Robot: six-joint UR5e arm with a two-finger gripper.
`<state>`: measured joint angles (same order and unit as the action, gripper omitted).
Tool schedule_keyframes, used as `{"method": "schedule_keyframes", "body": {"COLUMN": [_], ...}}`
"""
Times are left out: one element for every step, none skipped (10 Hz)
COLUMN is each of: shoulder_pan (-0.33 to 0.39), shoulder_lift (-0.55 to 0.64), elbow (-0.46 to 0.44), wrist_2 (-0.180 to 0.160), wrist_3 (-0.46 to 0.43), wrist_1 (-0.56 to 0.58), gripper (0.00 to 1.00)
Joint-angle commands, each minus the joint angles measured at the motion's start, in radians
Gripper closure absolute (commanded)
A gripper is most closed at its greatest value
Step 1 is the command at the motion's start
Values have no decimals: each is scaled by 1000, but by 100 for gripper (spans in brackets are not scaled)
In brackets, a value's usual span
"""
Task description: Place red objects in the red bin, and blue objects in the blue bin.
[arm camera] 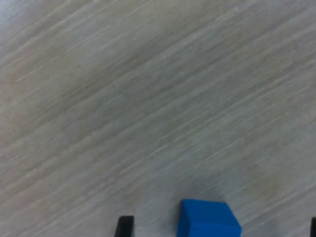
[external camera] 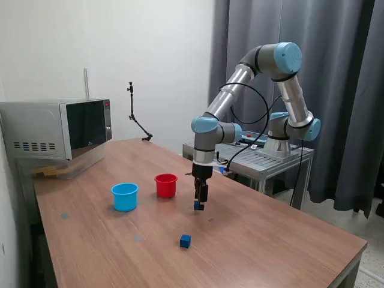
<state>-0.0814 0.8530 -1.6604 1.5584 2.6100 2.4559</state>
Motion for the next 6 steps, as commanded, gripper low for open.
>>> {"method": "schedule_keyframes", "body": {"shoulder_pan": [0, -1, -1, -1, -1, -1], "shoulder_lift": [-2, -3, -3, -2, 0, 4], "elbow": [1, 1, -2, -2, -2, -2], "wrist_2": [11, 12, 18, 23, 23, 23], "wrist_3": [-1, -1, -1, -1, -1, -1], "wrist_1": [0, 0, 0, 0, 1, 5], "gripper": [0, 0, 100, 100, 100, 100]}}
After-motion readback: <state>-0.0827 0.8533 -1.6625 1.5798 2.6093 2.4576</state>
